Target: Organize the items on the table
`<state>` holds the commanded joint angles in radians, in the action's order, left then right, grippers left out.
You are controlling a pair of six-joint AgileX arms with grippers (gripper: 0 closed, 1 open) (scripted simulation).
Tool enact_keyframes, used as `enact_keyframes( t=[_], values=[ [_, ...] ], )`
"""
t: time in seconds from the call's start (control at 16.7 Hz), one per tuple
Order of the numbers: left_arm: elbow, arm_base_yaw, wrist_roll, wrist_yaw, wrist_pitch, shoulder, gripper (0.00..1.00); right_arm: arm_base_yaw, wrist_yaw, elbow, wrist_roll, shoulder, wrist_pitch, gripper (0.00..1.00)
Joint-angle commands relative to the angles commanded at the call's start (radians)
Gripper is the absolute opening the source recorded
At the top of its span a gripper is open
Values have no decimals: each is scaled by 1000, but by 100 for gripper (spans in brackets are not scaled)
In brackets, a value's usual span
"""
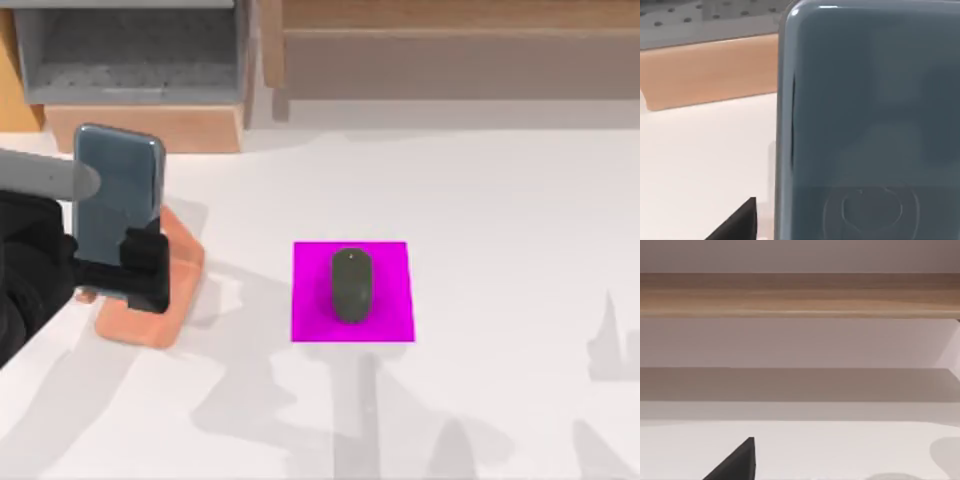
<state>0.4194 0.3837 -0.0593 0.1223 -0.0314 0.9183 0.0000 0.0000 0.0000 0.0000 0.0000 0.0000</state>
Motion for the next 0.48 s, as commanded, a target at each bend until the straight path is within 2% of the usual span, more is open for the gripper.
enact_keyframes(
  t=[0.48],
  values=[
    [-26,-27,4,-11,1,-62,100,0,0,0,0,0,0,100]
  ],
)
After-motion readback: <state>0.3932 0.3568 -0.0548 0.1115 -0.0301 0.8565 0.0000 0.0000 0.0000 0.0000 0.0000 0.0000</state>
